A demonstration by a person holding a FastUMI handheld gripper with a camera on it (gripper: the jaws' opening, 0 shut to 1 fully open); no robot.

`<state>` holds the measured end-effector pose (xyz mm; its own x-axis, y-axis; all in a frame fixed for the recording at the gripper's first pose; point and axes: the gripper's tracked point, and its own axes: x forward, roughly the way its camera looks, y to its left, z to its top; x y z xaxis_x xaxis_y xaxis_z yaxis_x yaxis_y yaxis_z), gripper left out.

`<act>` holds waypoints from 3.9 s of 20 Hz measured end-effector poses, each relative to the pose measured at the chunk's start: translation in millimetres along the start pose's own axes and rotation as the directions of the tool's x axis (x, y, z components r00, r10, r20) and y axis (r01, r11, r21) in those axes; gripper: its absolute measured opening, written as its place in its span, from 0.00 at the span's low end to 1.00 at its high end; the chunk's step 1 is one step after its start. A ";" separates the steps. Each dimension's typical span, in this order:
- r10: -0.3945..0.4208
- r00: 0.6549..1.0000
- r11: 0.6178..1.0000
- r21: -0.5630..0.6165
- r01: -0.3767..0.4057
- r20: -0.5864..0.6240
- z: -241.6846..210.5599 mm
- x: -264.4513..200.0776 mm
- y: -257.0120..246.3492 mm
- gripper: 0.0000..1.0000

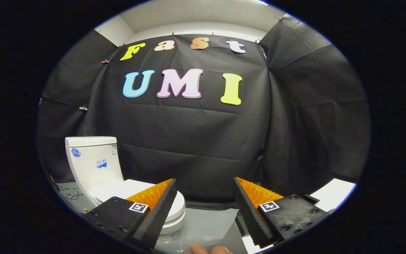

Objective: Open the toilet lid.

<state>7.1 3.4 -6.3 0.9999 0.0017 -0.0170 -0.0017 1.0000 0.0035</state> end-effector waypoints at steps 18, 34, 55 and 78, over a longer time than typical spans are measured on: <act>0.278 0.760 0.939 0.332 -0.088 -0.587 -176.3 13.0 105.1 0.98; 0.444 0.531 0.826 0.559 0.069 -0.721 -291.0 30.0 158.7 0.95; 0.667 0.448 0.580 0.792 0.190 -0.596 -325.6 23.4 186.1 0.05; 0.628 0.473 0.700 0.714 0.003 -0.618 -257.0 30.0 193.2 0.05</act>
<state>32.4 197.5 -263.0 0.4616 0.6308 -0.6237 0.0142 0.6977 0.7162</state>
